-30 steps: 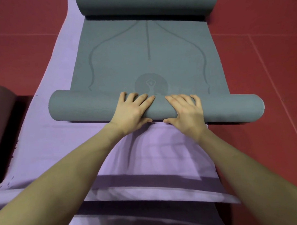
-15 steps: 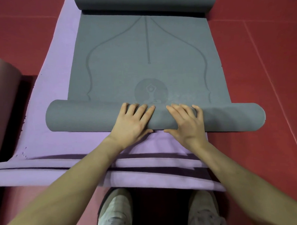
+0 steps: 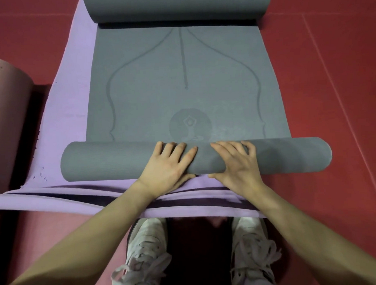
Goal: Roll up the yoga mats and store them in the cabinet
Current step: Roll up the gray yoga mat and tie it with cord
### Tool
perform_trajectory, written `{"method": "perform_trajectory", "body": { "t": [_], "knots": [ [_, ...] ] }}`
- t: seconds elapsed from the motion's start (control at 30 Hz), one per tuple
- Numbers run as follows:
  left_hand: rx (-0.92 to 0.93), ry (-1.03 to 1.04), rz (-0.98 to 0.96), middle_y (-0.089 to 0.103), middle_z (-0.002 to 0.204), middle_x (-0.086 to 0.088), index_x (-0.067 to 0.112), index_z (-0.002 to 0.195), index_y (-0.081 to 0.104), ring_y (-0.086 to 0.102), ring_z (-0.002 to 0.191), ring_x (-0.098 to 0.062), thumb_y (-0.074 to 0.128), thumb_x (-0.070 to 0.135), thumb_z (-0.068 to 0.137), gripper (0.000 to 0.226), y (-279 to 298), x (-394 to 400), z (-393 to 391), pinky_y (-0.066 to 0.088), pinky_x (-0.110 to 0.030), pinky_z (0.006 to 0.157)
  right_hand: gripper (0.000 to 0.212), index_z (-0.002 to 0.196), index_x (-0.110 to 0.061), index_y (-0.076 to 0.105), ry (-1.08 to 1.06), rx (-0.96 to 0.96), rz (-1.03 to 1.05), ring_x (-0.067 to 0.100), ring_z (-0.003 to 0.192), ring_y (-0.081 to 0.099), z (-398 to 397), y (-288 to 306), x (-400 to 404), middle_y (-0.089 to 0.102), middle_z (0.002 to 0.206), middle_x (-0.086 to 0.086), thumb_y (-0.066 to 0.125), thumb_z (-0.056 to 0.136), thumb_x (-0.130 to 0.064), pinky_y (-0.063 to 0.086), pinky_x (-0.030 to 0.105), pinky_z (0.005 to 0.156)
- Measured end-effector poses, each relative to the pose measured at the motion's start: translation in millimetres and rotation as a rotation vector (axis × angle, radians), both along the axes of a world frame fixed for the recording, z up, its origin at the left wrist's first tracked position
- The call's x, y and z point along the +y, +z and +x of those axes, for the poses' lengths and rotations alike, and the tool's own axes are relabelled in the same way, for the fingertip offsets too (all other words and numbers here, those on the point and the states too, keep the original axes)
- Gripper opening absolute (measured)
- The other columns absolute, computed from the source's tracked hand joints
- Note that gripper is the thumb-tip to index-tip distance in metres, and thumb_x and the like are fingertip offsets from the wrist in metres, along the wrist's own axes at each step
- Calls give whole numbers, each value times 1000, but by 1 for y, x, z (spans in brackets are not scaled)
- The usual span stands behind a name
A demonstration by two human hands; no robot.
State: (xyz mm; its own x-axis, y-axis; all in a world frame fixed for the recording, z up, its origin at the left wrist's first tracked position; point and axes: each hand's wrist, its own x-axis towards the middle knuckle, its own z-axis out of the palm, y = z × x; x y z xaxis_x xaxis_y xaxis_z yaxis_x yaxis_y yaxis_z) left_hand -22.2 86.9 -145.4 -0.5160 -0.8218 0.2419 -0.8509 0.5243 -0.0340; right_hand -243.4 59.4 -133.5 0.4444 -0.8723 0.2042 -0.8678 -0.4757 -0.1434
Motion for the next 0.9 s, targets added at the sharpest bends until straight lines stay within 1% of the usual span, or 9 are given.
{"method": "perform_trajectory", "body": {
  "t": [0.1,0.23,0.33,0.43,0.53,0.63,0.7,0.77,0.9],
  "knots": [
    [-14,3,46,59,117,-22,7,134,44,57,91,-37,38,60,91,68,0,-6,2,45,-46,79,88,119,-19,61,9,5,66,17,106,58,0,2,-6,64,117,-5,86,43,-54,25,39,94],
    [-3,6,154,59,119,-17,9,135,49,57,93,-36,36,67,86,77,4,-23,8,47,-45,81,92,124,-16,59,59,9,107,20,111,59,-3,5,-20,62,123,1,84,46,-58,24,40,95],
    [-24,32,205,61,119,-14,13,136,49,60,91,-35,34,71,83,80,10,-39,10,49,-42,78,86,123,-14,59,42,-19,103,21,113,57,-2,7,-26,61,123,3,79,52,-57,24,41,98],
    [-40,87,153,61,118,-14,18,138,48,60,87,-34,31,70,86,76,11,-47,12,45,-41,75,78,120,-14,61,-6,-53,91,23,111,58,0,8,-31,62,120,5,66,57,-59,25,41,99],
    [19,188,9,60,121,-15,19,136,52,58,100,-36,38,58,92,60,5,-33,5,42,-46,87,72,123,-15,60,-10,-49,95,27,114,56,1,7,-35,61,122,7,52,69,-61,24,46,101],
    [63,231,-104,58,129,-15,17,131,56,53,115,-37,48,42,94,45,-2,-16,-8,36,-53,99,69,126,-16,59,-30,-60,101,29,117,54,3,4,-38,59,124,9,47,74,-60,24,50,104],
    [46,243,-95,54,136,-12,17,134,54,50,122,-34,48,37,94,45,-2,-11,-11,33,-56,102,68,126,-15,60,-41,-79,108,30,118,54,5,3,-42,60,124,10,46,75,-58,22,49,105],
    [34,282,-50,50,141,-9,18,138,50,47,128,-32,43,38,95,48,0,-17,-10,30,-57,105,62,122,-13,62,-52,-89,69,31,115,57,8,4,-46,61,122,12,48,77,-54,22,46,103],
    [58,349,49,55,136,-7,19,136,52,51,125,-31,35,39,95,48,8,-50,-9,31,-56,105,45,113,-11,67,-41,-113,-71,32,110,60,19,7,-46,63,120,14,50,83,-39,30,44,98]
  ]
}}
